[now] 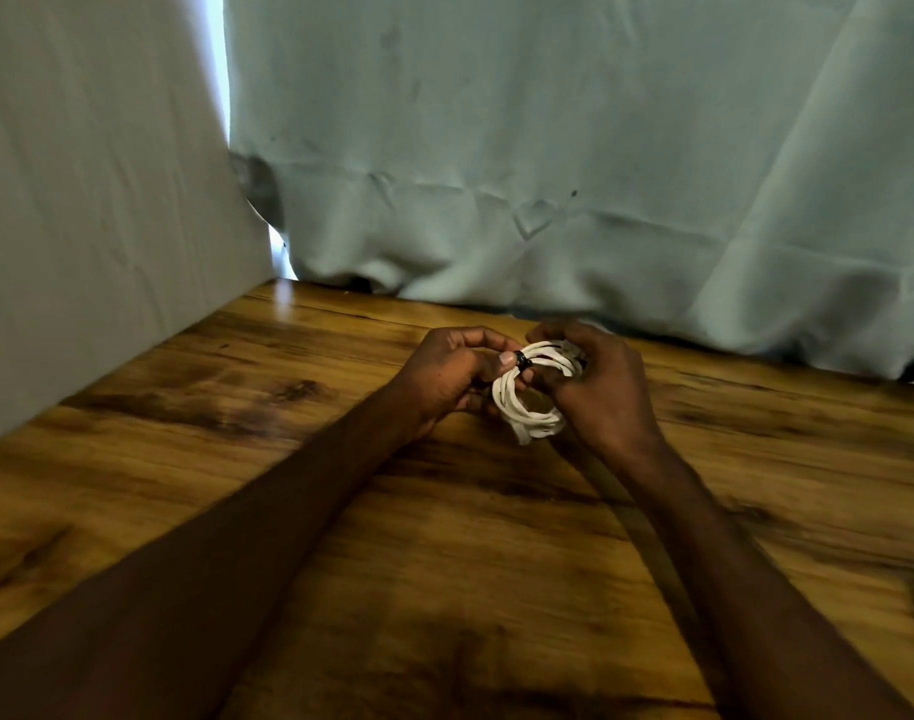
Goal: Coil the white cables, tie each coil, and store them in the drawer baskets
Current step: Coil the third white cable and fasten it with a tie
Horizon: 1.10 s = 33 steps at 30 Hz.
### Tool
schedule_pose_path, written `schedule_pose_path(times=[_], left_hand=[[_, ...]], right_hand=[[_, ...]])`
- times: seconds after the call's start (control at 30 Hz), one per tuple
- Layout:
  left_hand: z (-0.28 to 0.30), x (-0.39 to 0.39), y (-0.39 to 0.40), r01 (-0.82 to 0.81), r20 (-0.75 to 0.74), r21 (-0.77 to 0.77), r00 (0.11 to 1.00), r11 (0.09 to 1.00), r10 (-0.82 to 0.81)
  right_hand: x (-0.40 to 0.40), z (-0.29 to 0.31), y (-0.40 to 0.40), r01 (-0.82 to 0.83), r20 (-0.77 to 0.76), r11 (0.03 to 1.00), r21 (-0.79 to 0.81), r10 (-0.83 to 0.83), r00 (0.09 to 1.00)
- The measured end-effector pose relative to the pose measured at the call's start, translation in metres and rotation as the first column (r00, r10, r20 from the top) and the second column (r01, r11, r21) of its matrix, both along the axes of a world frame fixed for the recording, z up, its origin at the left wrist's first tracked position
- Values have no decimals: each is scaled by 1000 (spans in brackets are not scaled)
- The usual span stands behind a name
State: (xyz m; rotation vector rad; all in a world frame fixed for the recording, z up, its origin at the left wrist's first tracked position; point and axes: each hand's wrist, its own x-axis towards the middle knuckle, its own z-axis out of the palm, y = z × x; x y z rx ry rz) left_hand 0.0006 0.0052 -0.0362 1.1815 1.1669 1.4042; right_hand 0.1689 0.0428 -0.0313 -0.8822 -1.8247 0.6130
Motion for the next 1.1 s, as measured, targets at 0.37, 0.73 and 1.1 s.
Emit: schedule_pose_path(times=[0.37,0.73,1.1], left_hand=[[-2,5,2,-72,-20,162,997,984,76],[11,6,-6,-106,-69,217,990,970,124],[15,16,-10,-132,165,159,981,978,105]], right_hand=[[-1,2,1,26,-148,998,60,-17,989],[-1,10,-3,-12,-152,999,53,19,988],[-8,7,-9,-78,-237,993,87,97,967]])
